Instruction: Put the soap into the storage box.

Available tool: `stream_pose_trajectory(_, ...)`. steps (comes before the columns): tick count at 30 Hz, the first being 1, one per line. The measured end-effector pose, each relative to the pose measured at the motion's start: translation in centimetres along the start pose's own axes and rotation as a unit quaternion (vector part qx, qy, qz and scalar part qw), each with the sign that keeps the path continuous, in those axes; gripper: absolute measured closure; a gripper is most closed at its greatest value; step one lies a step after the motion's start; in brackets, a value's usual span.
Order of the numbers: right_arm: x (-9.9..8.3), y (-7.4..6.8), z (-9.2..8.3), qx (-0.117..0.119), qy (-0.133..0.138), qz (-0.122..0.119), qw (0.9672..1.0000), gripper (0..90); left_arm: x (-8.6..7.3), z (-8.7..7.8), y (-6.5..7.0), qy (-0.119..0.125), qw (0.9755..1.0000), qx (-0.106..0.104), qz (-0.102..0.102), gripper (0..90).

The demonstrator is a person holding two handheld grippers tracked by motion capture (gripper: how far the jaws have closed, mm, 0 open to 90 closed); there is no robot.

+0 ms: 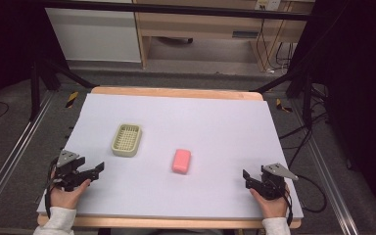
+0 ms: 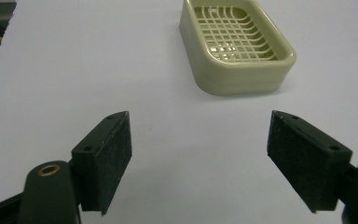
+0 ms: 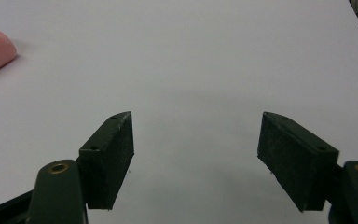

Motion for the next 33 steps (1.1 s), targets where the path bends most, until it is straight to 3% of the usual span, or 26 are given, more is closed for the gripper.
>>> stream_pose_trajectory(6, -0.2, -0.2, 0.2, -0.002, -0.003, -0.011, 0.9999, 25.9, 0.5, -0.1, 0.9, 0.009, 0.9999, -0.010, 0.006, 22.8)
stream_pose_trajectory(22, -0.4, -0.5, 0.2, 0.003, -0.008, -0.014, 0.9999, 24.7, 0.9, 0.4, 2.9, 0.002, 0.9993, -0.029, 0.025, 23.0)
stream_pose_trajectory(33, -0.5, -1.0, 0.2, 0.013, -0.014, -0.015, 0.9997, 24.6, 1.5, 0.6, 4.0, 0.007, 0.9986, -0.045, 0.026, 22.4)
Point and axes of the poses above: each handheld gripper's, and its own axes: z roughly forward along the jaws, x roughly out of its top, y roughly to its right, the point moved 3 cm from there along z, roughly forward along the jaws, and after that the axes turned 11 degrees about z, right-handed, at the moved point
